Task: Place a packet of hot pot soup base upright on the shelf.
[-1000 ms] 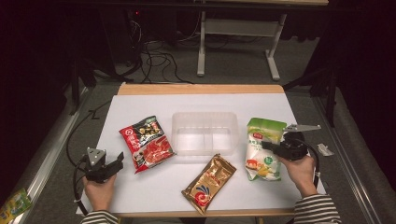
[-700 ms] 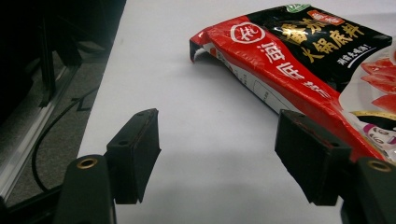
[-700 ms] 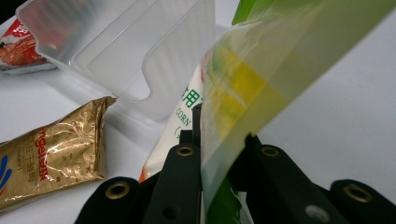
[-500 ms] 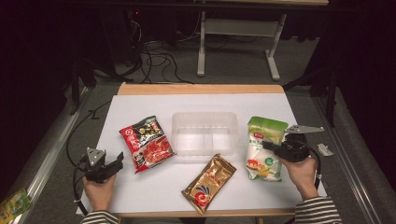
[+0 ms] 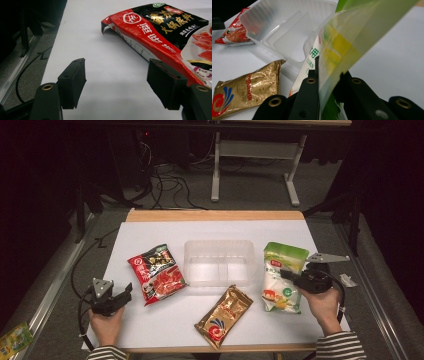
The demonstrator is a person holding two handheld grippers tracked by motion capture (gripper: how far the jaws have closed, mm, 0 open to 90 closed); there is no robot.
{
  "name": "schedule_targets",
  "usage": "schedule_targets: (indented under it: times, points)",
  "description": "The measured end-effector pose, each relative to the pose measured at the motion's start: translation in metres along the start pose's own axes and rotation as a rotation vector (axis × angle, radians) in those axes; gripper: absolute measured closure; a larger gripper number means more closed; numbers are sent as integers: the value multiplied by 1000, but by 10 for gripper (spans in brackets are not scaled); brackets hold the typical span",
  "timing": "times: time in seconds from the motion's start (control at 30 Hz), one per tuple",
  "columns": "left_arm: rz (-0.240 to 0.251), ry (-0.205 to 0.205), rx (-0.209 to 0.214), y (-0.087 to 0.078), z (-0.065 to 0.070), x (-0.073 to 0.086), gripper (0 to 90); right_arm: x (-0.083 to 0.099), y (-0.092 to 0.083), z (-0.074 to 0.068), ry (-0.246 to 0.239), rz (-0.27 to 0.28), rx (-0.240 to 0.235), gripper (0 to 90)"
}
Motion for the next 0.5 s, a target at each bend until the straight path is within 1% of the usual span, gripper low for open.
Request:
schedule_targets:
  times: [0.37,0.43,0.5]
  points:
    - [0,-1,2,0,0,0,323,-9,-6,-11,-26,21,-21,861]
    - [0,-1,2,0,0,0,323,-11,-7,-14,-24,25,-23,861]
    - [0,-1,2,0,0,0,322,-13,-7,-16,-35,28,-26,861]
Point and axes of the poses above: each handheld gripper's, and its own axes: y roughly forward along the jaws, x roughly out of its underside, z roughly to its right, the point moved 8 cm from there along y, roughly forward along the jaws, and after that the axes turned 1 degree about -z, right-handed, at the moved point
